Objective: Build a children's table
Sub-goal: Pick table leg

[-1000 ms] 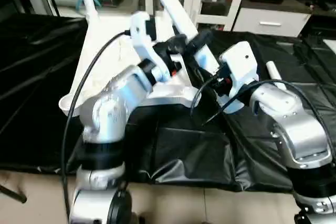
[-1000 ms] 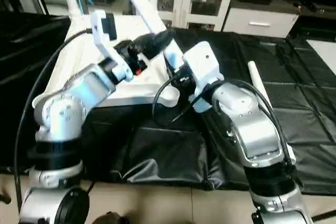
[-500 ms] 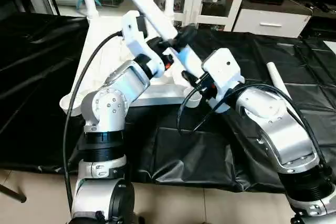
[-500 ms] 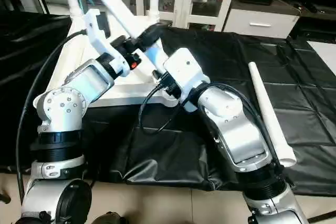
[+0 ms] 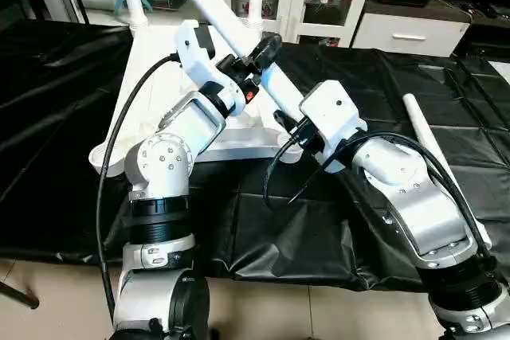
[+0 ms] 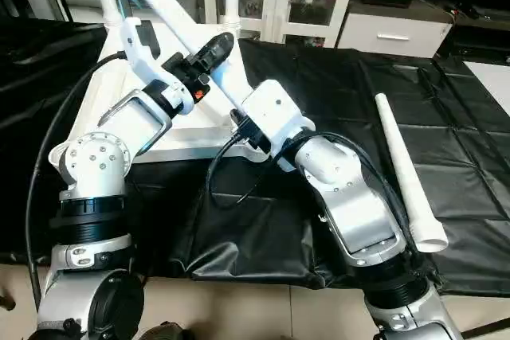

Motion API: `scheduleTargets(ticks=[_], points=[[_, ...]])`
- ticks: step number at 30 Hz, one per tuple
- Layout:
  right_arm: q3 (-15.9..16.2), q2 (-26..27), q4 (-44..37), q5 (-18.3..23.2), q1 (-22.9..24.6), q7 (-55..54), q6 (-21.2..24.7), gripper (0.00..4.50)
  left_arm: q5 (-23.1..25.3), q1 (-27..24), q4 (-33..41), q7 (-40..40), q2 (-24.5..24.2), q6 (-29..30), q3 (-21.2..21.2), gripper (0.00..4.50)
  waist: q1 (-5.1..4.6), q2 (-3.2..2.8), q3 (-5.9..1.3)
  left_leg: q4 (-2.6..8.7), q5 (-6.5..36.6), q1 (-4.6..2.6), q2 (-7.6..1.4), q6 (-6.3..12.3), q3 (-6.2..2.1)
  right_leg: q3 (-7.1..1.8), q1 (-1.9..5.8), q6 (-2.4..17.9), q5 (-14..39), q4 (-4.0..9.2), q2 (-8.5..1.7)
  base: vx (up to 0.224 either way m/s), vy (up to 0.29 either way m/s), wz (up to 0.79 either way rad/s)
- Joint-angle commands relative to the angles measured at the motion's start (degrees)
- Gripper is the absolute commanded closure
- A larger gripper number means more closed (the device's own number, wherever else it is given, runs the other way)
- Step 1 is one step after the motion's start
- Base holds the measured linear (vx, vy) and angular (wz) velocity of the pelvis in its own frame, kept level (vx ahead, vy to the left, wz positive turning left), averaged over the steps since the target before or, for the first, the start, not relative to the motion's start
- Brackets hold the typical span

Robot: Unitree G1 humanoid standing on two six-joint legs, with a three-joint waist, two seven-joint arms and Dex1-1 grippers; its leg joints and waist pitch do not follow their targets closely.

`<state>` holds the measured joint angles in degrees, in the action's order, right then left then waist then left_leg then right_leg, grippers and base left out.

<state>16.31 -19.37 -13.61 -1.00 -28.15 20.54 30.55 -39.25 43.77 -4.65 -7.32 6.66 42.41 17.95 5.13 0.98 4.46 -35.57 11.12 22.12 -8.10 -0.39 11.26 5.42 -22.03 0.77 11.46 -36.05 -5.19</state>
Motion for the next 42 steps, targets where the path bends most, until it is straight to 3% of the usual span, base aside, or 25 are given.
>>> scheduleTargets(ticks=[1, 7, 8, 9, 10, 11, 13, 14, 15, 16, 17, 18, 20, 22, 23, 25, 26, 27, 29, 31, 37, 38, 39, 40, 42], points=[[0.37, -0.39, -1.21, -1.0, 0.07, 0.4, -1.21, 2.67, -0.86, -0.18, 0.88, 0.2, 0.12, 0.36, -0.42, 1.64, -0.11, 0.44, -4.59, 4.51, 6.93, -1.38, -5.63, -0.04, -2.75, -4.25, 2.63, 11.9, 4.43, 4.04, -5.12, 0.0, 0.0, 0.0], [0.46, -0.45, -0.86, -1.79, -0.07, 0.29, -1.38, 2.67, -1.22, 0.03, 1.07, 1.78, -0.23, -0.5, 0.93, 2.22, -0.07, 0.42, -4.61, 4.45, 6.78, -1.4, -5.58, 0.03, -2.75, -4.26, 2.66, 11.73, 4.44, 4.04, -5.17, 0.0, 0.0, 0.0], [0.53, -0.32, -0.82, -2.0, -0.21, 0.26, -1.48, 2.11, -0.89, 0.1, 1.02, 2.14, -0.63, -0.75, 1.13, 2.37, -0.06, 0.23, -4.6, 4.46, 6.78, -1.38, -5.58, -0.04, -2.79, -4.25, 2.67, 11.7, 4.39, 4.01, -5.15, 0.0, 0.0, 0.0], [0.09, 0.19, -0.77, -1.1, -0.33, 0.67, -1.91, 1.97, -0.7, 0.21, 1.09, 2.04, -1.28, -0.74, 1.18, 2.4, -0.19, -0.1, -4.59, 4.55, 7.3, -1.4, -5.59, -0.24, -2.83, -4.23, 2.56, 11.61, 4.32, 4.08, -4.97, 0.0, 0.0, 0.0], [-1.77, 1.88, -0.11, 2.39, -0.07, 1.9, -2.61, 1.97, -0.38, 0.38, 0.53, 1.66, -2.12, -1.13, 1.15, 2.4, -0.07, -0.68, -4.62, 4.5, 7.73, -1.44, -5.57, -0.52, -2.91, -4.22, 2.57, 11.7, 4.28, 3.99, -5.05, 0.0, 0.0, 0.0], [-2.33, 2.3, -0.08, 3.42, 0.27, 2.22, -2.74, 1.97, -0.44, 0.23, 0.48, 1.42, -2.22, -1.12, 1.08, 2.48, -0.31, 0.25, -4.66, 4.6, 8.54, -1.43, -5.62, -0.08, -2.84, -4.26, 2.66, 11.86, 3.97, 4.14, -5.08, 0.0, 0.0, 0.0], [-2.9, 2.35, -0.68, 4.64, 0.24, 3.05, -1.61, 1.66, -0.57, 0.49, 0.54, 1.76, -2.46, -1.06, 1.24, 2.59, -0.23, 0.8, -4.65, 4.56, 7.65, -1.36, -5.7, 0.24, -2.84, -4.23, 2.81, 11.77, 3.68, 3.95, -5.2, 0.0, 0.0, 0.0], [-3.33, 2.77, -0.71, 5.5, -0.03, 3.41, -1.2, 1.56, -0.73, 0.81, 0.45, 1.58, -2.76, -0.99, 1.29, 2.64, -0.09, 0.06, -4.66, 4.5, 7.01, -1.43, -5.72, 0.15, -2.86, -4.23, 2.67, 11.93, 3.53, 3.77, -5.2, 0.0, 0.0, 0.0], [-3.63, 3.1, -0.69, 6.07, -0.19, 3.64, -0.99, 1.54, -0.85, 1.01, 0.37, 1.42, -2.96, -0.95, 1.31, 2.67, -0.24, 0.24, -4.64, 4.54, 6.97, -1.47, -5.71, 0.03, -2.8, -4.2, 2.56, 11.93, 3.29, 3.84, -5.0, 0.0, 0.0, 0.0], [-4.17, 3.41, -1.17, 7.32, -0.06, 4.41, -0.66, 1.48, -1.05, 0.74, 0.79, 1.68, -2.99, -1.03, 1.52, 2.68, -0.15, -0.35, -4.63, 4.56, 7.31, -1.53, -5.69, -0.18, -2.87, -4.19, 2.55, 12.0, 3.41, 3.78, -5.03, 0.0, 0.0, 0.0], [-4.54, 3.34, -1.56, 8.11, -0.02, 5.04, -0.5, 1.37, -1.07, 0.65, 0.85, 1.78, -3.05, -1.07, 1.6, 2.68, -0.22, -0.07, -4.66, 4.57, 7.71, -1.57, -5.71, -0.31, -2.8, -4.22, 2.53, 12.0, 3.27, 3.89, -4.99, 0.0, 0.0, 0.0], [-5.53, 3.25, -2.37, 9.92, 0.05, 6.34, -0.03, 1.23, -1.03, 0.5, 0.89, 2.02, -3.23, -1.2, 1.74, 2.69, -0.08, 0.15, -4.7, 4.56, 7.43, -1.56, -5.7, -0.19, -2.81, -4.21, 2.68, 12.19, 2.9, 3.81, -5.1, 0.0, 0.0, 0.0], [-12.41, 3.91, -3.75, 19.74, -0.69, 10.29, 3.83, 1.12, -1.4, 0.77, 1.1, 1.36, -4.28, -0.75, 1.81, 2.71, 0.13, 0.58, -4.64, 4.59, 7.51, -1.5, -5.76, 0.49, -2.81, -4.27, 2.84, 12.05, 3.31, 3.76, -5.28, 0.0, 0.0, 0.0], [-14.94, 4.26, -3.77, 23.03, -1.18, 11.23, 5.38, 1.12, -1.74, 0.93, 1.23, 0.93, -4.76, -0.55, 1.65, 2.72, 0.28, 0.61, -4.66, 4.54, 7.29, -1.49, -5.81, 1.25, -2.88, -4.25, 2.8, 12.05, 3.59, 3.74, -5.43, 0.0, 0.0, 0.0], [-18.09, 4.11, -2.45, 26.06, -2.48, 11.81, 7.35, 1.12, -2.63, 1.11, 1.74, -0.01, -5.31, 0.2, 1.5, 2.72, 0.21, 0.55, -4.68, 4.57, 6.91, -1.49, -5.81, 0.92, -2.92, -4.08, 2.64, 12.02, 3.83, 3.73, -5.2, 0.0, 0.0, 0.0], [-23.07, 0.48, 4.61, 29.41, -6.95, 13.71, 14.22, 1.12, -4.23, 1.6, 2.82, -2.93, -7.09, 2.7, 0.4, 2.72, 0.13, 0.6, -4.72, 4.49, 6.58, -1.64, -5.65, 0.59, -2.84, -3.99, 2.59, 12.63, 4.02, 3.64, -5.09, 0.0, 0.0, 0.0], [-23.64, -0.5, 6.3, 29.55, -7.96, 14.3, 15.97, 1.12, -4.54, 1.74, 2.96, -3.84, -7.55, 3.29, 0.0, 2.72, 0.12, 0.55, -4.75, 4.39, 6.28, -1.79, -5.43, -0.01, -2.76, -3.85, 2.62, 13.0, 4.68, 3.62, -4.91, 0.0, 0.0, 0.0], [-23.89, -1.78, 8.11, 29.67, -9.0, 15.46, 18.08, 1.12, -4.55, 1.77, 3.3, -5.29, -8.27, 3.99, -0.97, 2.72, 0.26, 0.53, -4.56, 4.33, 6.76, -1.81, -5.28, -0.79, -2.43, -3.94, 2.36, 12.9, 6.02, 3.92, -4.9, 0.0, 0.0, 0.0], [-24.53, -3.62, 10.92, 31.7, -10.33, 18.63, 19.92, 1.12, -4.35, 1.62, 4.13, -7.61, -9.49, 5.18, -2.88, 2.72, 0.43, 0.91, -4.51, 4.43, 7.03, -1.56, -5.31, -1.1, -2.4, -4.02, 2.59, 12.16, 7.17, 4.09, -5.09, 0.0, 0.0, 0.0], [-25.16, -5.18, 13.79, 34.41, -11.53, 21.33, 21.59, 1.12, -4.66, 1.67, 4.53, -8.8, -10.18, 6.04, -3.82, 2.72, 0.49, 0.85, -4.65, 4.33, 6.73, -1.46, -5.37, -0.9, -2.53, -4.0, 2.75, 11.98, 7.32, 4.08, -5.34, 0.0, 0.0, 0.0], [-21.04, -9.91, 17.25, 36.39, -12.44, 30.12, 25.52, 1.12, -5.82, 2.3, 4.85, -11.26, -12.04, 7.39, -5.22, 2.72, 0.91, 1.27, -4.8, 4.03, 4.22, -1.29, -5.43, 0.19, -2.45, -3.95, 2.89, 12.84, 5.03, 3.76, -5.4, 0.0, 0.0, 0.0], [-20.77, -9.9, 17.17, 37.15, -12.33, 31.58, 26.85, 1.12, -5.9, 2.38, 4.89, -11.68, -12.3, 7.56, -5.44, 2.72, 0.83, 1.69, -4.83, 4.02, 4.17, -1.25, -5.4, 0.52, -2.48, -3.88, 2.97, 12.84, 5.49, 3.74, -5.34, 0.0, 0.0, 0.0], [-20.73, -9.89, 17.15, 37.28, -12.31, 31.81, 27.08, 1.12, -5.91, 2.39, 4.9, -11.75, -12.35, 7.58, -5.48, 2.72, 0.92, 1.51, -4.78, 3.99, 4.08, -1.26, -5.44, 0.77, -2.49, -3.9, 2.94, 12.85, 6.0, 3.83, -5.47, 0.0, 0.0, 0.0], [-19.89, -10.06, 16.62, 37.43, -11.98, 32.63, 27.48, 1.12, -5.72, 2.47, 4.88, -12.34, -12.6, 7.63, -5.84, 2.72, 0.95, 1.45, -4.8, 3.96, 4.05, -1.29, -5.49, 0.77, -2.49, -3.91, 2.88, 12.89, 6.17, 3.86, -5.56, 0.0, 0.0, 0.0], [-17.08, -10.34, 15.05, 37.09, -11.0, 33.59, 27.28, 1.12, -5.06, 2.4, 4.99, -13.85, -13.08, 7.79, -7.19, 2.72, 1.01, 1.88, -4.78, 4.01, 3.75, -1.36, -5.6, 0.65, -2.45, -3.85, 2.72, 12.72, 6.84, 3.85, -5.48, 0.0, 0.0, 0.0]])
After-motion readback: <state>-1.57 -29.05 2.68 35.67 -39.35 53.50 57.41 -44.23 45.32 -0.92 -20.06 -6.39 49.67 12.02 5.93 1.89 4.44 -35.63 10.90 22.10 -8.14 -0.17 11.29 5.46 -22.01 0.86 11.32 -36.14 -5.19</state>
